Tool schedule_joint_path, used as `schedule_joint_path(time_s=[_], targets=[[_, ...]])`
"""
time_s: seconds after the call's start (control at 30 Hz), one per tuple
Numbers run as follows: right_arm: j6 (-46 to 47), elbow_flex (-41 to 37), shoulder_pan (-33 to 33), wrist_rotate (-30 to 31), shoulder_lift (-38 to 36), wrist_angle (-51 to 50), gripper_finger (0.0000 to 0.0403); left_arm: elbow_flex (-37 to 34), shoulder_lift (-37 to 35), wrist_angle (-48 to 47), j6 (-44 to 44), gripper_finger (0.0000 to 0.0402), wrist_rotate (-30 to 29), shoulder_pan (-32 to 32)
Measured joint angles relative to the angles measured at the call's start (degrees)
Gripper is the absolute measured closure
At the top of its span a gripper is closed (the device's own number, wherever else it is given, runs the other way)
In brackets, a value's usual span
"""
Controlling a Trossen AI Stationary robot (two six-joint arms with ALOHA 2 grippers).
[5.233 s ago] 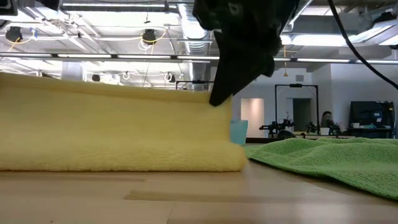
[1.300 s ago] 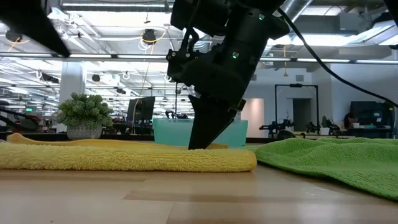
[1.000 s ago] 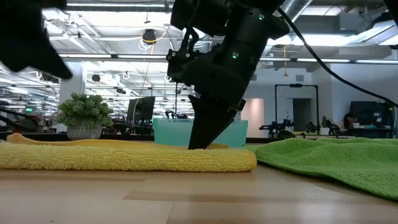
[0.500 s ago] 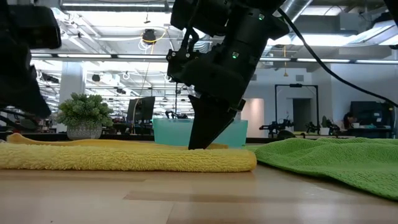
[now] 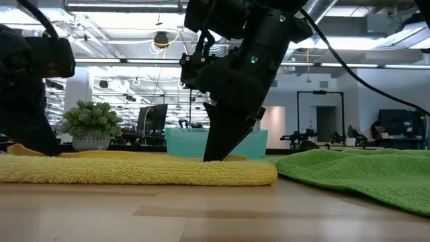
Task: Roll microfiber towels into tight, uniform cylinder then place into a basket
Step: Fold the yellow microfiber cloth
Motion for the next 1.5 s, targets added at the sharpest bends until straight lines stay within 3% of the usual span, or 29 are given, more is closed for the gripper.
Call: schedule_joint_path(time_s=[0.57, 0.83, 0.9, 1.13, 1.33, 1.5], targets=[[0.0, 0.0, 0.0, 0.0, 0.0, 0.0, 0.0294, 0.3, 0.0, -12.7, -7.8, 0.0402, -4.5, 0.0], [-0.4, -0.1, 0.0, 0.0, -0.6, -0.9, 0.0294, 10.4, -0.5, -32.0, -8.3, 0.0402, -7.3, -0.1], [-0.4, -0.2, 0.0, -0.1, -1.0, -1.6, 0.0294, 12.6, -0.5, -30.5, -4.4, 0.0402, -7.6, -0.5], [-0.2, -0.2, 0.0, -0.1, -1.1, -1.5, 0.0294, 13.6, 3.9, -9.2, 6.8, 0.0402, -6.6, -1.8], [0.5, -0.2, 0.4, 0.0, -1.2, -2.1, 0.0294, 13.5, 12.6, -8.4, 2.2, 0.0402, -4.9, -1.5], [0.5, -0.1, 0.4, 0.0, -1.3, -2.1, 0.0294, 13.6, 14.8, -9.8, -0.4, 0.0401, -3.3, -1.1]])
